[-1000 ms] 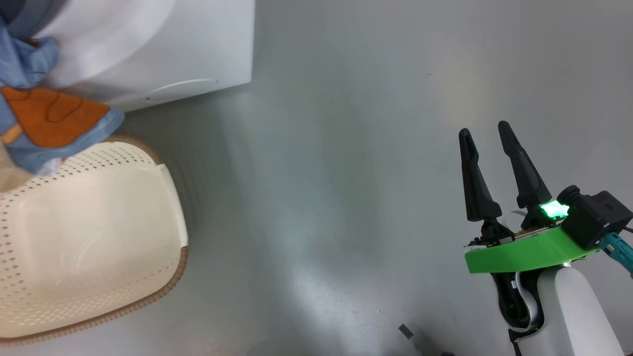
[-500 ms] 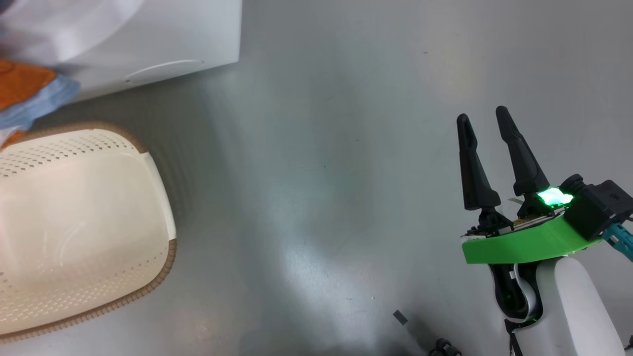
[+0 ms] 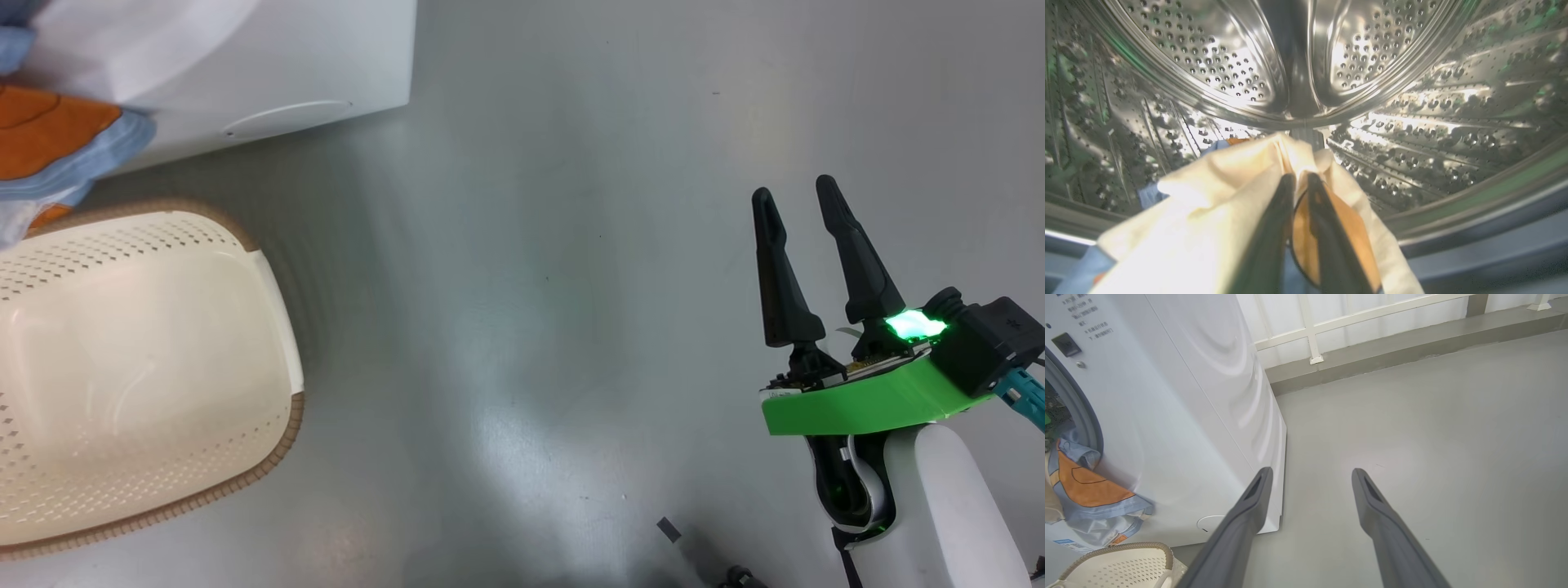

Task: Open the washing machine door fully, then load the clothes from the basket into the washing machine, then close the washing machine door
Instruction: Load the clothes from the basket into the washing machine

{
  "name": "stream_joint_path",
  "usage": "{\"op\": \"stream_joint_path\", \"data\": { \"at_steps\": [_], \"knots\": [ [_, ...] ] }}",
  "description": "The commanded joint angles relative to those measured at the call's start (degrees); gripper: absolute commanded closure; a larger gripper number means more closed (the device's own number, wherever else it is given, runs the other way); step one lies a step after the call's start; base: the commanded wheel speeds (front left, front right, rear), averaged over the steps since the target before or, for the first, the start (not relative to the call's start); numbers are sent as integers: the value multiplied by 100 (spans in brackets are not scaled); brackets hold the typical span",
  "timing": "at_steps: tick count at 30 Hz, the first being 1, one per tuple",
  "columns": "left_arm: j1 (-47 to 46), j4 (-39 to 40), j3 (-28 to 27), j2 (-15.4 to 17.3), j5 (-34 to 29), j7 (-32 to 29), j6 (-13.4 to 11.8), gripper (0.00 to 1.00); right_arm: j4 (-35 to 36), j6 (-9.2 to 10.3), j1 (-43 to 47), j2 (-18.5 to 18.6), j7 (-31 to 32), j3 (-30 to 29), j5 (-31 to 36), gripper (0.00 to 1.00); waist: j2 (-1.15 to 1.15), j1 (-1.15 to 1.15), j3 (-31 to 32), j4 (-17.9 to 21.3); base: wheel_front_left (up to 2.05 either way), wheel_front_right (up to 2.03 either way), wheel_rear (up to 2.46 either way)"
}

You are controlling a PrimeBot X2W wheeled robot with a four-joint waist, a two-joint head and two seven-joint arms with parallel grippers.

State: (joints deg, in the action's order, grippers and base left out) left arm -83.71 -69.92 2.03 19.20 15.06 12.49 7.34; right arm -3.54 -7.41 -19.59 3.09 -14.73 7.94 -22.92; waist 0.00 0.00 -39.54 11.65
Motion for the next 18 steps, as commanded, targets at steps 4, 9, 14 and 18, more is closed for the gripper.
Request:
{"op": "stream_joint_path", "data": {
  "at_steps": [4, 9, 14, 18],
  "knots": [
    [-128, -125, 64, 235, 67, -57, 13, 0, 108, -8, 70, -21, -27, 132, -67, 0, 0, 0, 57, -47, 0, 0, 0],
    [-77, -170, 52, 169, 293, 113, 13, 0, 93, -8, 37, -21, -27, 139, -66, 0, 0, 0, 107, -53, 0, 0, 0],
    [149, -16, 33, 113, 568, 229, 14, 0, 79, -8, 44, -21, -27, 105, -60, 0, 0, 0, 151, -77, 0, 0, 0],
    [382, 491, -59, 155, 687, 247, 14, 0, 87, -8, 32, -21, -27, 59, -61, 0, 0, 0, 168, -113, 0, 0, 0]
  ]
}}
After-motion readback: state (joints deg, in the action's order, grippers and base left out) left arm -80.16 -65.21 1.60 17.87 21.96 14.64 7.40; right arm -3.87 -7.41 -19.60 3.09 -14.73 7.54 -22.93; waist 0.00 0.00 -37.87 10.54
